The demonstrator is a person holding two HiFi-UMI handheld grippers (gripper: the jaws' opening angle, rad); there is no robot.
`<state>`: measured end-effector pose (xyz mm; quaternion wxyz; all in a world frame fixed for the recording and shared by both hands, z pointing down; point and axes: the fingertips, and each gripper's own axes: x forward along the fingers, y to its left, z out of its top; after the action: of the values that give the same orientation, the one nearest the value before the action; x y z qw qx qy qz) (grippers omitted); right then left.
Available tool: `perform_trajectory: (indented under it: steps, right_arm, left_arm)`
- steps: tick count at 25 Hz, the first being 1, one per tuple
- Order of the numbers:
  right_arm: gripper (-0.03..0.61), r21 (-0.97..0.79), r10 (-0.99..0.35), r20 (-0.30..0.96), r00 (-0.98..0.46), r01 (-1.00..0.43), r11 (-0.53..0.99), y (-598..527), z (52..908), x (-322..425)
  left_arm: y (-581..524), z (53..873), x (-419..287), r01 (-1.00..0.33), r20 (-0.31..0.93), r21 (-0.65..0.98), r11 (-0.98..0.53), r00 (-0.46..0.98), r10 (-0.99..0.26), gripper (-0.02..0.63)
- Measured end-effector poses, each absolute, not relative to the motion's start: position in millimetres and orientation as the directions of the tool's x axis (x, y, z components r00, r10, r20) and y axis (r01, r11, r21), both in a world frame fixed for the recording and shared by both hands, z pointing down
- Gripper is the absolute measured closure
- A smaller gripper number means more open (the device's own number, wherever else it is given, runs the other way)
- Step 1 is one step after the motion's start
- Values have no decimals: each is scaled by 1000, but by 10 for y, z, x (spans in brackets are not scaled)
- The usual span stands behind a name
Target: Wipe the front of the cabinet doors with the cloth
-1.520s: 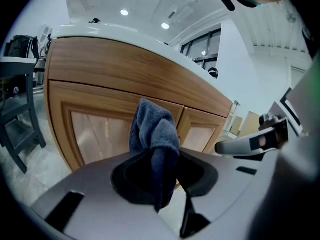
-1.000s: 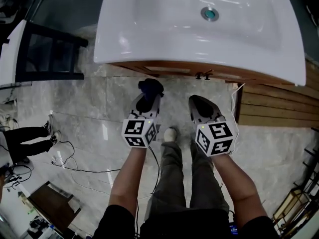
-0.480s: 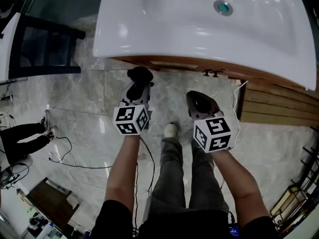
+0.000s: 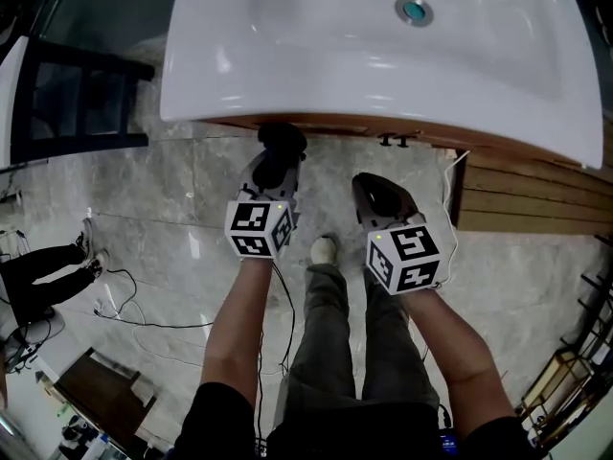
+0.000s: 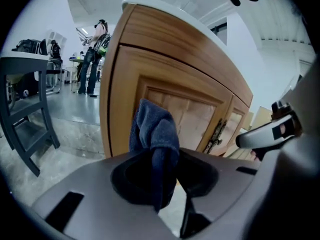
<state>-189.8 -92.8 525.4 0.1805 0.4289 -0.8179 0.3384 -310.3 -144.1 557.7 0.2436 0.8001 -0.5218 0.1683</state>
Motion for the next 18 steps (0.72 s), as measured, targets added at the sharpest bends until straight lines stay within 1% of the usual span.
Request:
perform_trajectory:
  steps: [5, 18]
  right_arm:
    - [534, -399, -592, 591, -548, -836, 375, -891, 5286, -1707]
    - [534, -416, -623, 589, -516, -854, 313, -807, 5387, -1151]
  left_arm:
    - [-1438, 5572, -2670, -884, 517, 225, -410, 465, -719, 514]
    - [-1365, 5609, -1732, -823, 498, 265, -502, 563, -660, 514]
